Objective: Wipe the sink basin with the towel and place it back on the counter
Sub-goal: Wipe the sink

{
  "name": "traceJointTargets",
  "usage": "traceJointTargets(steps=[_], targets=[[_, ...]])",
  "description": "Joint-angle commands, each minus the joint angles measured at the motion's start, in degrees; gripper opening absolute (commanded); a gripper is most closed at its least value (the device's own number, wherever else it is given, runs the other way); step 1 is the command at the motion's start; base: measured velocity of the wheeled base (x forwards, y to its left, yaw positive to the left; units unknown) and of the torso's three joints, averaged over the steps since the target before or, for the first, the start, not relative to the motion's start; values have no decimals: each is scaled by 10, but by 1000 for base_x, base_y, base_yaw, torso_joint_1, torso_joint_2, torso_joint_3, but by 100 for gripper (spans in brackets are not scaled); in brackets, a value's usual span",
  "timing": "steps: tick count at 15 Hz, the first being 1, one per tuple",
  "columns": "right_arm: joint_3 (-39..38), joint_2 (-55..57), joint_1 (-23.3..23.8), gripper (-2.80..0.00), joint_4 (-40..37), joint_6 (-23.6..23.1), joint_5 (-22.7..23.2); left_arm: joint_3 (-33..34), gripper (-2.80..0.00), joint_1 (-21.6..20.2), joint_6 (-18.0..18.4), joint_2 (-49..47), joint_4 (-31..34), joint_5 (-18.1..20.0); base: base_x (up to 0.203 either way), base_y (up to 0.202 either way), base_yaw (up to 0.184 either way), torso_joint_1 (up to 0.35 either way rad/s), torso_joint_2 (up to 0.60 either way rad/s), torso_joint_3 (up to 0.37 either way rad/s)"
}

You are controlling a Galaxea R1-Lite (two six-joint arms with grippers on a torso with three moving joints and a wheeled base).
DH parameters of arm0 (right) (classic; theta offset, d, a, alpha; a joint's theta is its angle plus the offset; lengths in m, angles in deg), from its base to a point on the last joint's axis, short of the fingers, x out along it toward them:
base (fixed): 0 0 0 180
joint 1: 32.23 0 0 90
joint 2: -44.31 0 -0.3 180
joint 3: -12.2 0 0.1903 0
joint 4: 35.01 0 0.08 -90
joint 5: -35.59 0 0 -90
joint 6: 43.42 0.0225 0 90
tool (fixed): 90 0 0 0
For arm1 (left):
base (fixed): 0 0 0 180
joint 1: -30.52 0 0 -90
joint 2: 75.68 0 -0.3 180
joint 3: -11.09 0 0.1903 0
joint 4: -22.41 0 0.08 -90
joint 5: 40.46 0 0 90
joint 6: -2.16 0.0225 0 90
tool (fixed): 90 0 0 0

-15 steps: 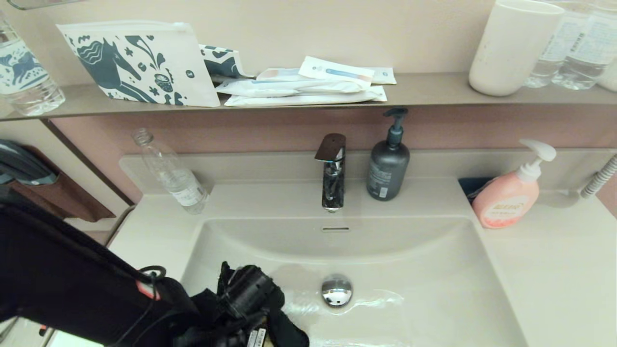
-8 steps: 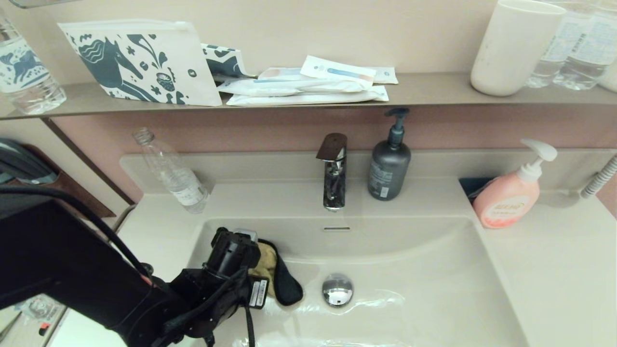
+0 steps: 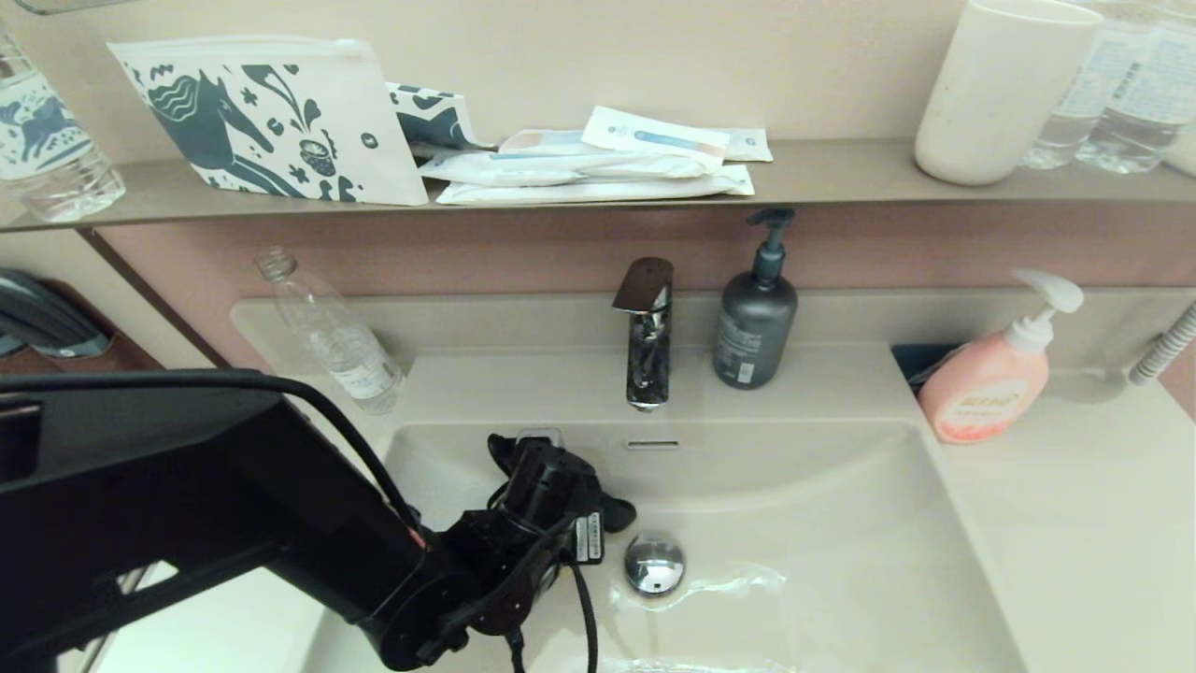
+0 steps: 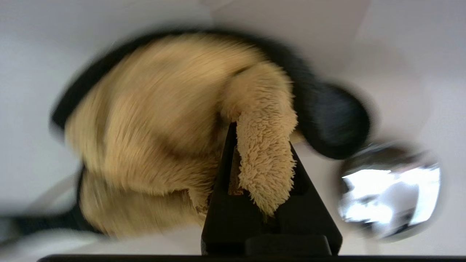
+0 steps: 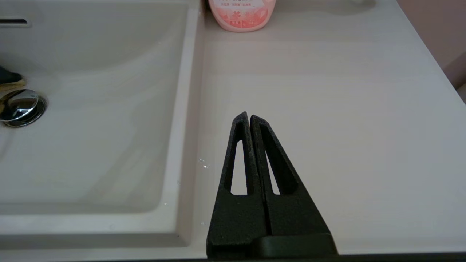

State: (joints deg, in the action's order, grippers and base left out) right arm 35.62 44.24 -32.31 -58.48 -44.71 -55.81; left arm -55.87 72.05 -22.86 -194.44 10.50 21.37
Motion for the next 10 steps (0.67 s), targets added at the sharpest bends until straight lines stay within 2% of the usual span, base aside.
traceJointTargets(steps=[1,5,10], targets=[[0,1,0,-280,0,0,0,-47,-280,44,-27,-27,-2,-25,0,0,0,0,0,0],[0,1,0,-280,0,0,0,-115,-280,98,-37,-87,0,-62,0,0,0,0,0,0],[0,1,0,-280,0,0,0,-178,-280,134,-38,-140,0,-86,0,0,0,0,0,0]])
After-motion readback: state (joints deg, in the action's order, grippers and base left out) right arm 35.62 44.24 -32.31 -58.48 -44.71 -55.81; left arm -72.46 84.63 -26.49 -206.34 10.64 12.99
